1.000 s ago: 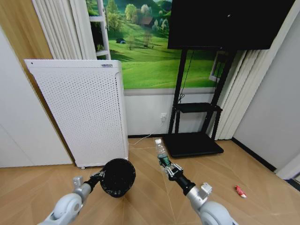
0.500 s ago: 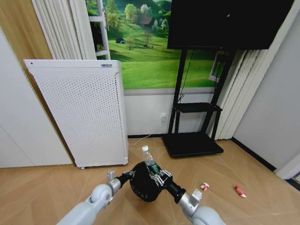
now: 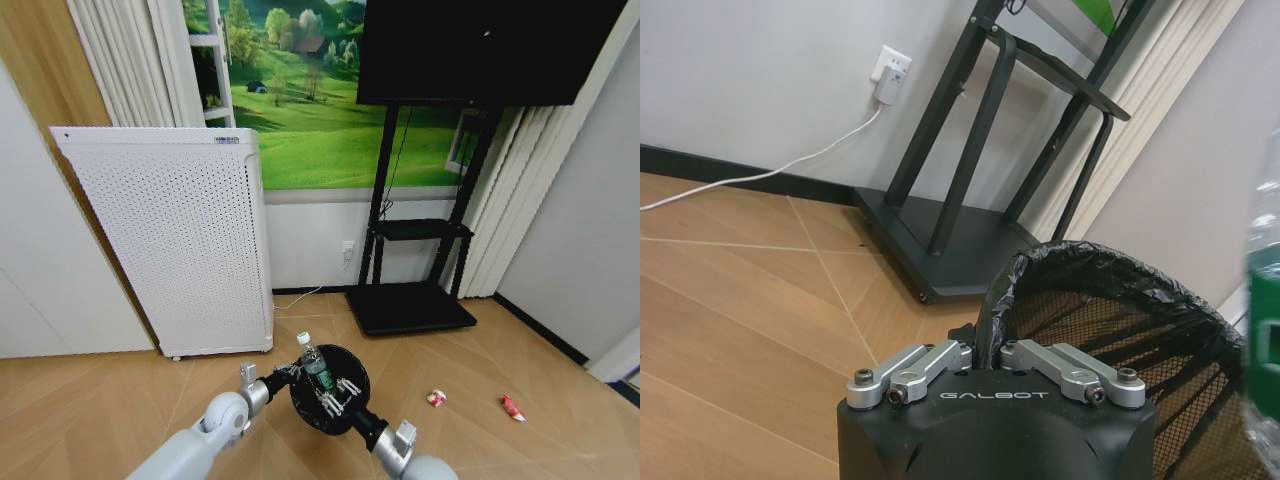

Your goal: Pick up the trash bin and place the garbage on the floor into it.

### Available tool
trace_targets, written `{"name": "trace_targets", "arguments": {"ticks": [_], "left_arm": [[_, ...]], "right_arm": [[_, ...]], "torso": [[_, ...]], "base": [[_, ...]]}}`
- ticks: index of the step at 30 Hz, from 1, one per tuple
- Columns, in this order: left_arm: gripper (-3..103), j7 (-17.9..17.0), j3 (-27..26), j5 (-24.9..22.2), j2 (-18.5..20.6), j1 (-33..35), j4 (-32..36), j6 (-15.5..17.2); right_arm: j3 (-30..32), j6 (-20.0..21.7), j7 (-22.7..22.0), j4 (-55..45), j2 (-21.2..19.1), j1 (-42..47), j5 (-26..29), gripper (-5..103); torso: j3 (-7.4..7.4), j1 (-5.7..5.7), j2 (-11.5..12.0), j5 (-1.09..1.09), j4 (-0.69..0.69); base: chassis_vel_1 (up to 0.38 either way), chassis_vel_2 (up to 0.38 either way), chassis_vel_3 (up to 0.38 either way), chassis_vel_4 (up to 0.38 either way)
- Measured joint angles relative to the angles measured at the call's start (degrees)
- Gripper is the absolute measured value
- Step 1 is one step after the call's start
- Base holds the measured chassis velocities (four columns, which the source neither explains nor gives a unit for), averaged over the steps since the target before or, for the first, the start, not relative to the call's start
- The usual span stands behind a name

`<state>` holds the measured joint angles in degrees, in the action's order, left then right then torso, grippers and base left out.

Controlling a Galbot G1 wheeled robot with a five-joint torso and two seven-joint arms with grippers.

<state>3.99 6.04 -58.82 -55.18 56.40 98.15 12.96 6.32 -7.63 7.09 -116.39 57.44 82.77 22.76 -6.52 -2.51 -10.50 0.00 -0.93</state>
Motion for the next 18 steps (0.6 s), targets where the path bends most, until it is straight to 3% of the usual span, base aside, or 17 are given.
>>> {"name": "trace_targets", "arguments": {"ticks": [1,7,11,18], "left_arm": [[7,0.1,-0.8,0.1,0.5,1.1,0.7,0.0],[7,0.3,-2.0,0.2,1.5,2.7,1.8,0.1],[7,0.0,-5.7,0.8,1.9,6.1,2.5,-0.1],[7,-1.8,-10.4,-1.3,1.6,10.5,4.5,-0.7]], "right_arm": [[-0.1,-0.5,-0.7,-0.1,0.2,-0.1,0.1,58],[0.3,-1.3,-1.0,-0.3,0.2,-0.1,-0.4,69],[0.9,-1.8,-2.0,-1.5,0.4,0.3,-0.3,90],[2.7,-2.1,-2.6,-3.1,1.7,0.9,-0.4,99]], "torso": [[0.00,0.00,0.0,0.00,0.01],[0.00,0.00,0.0,0.00,0.01],[0.00,0.00,0.0,0.00,0.00],[0.00,0.00,0.0,0.02,0.03]], "base": [[0.000,0.000,0.000,0.000],[0.000,0.000,0.000,0.000],[0.000,0.000,0.000,0.000],[0.000,0.000,0.000,0.000]]}}
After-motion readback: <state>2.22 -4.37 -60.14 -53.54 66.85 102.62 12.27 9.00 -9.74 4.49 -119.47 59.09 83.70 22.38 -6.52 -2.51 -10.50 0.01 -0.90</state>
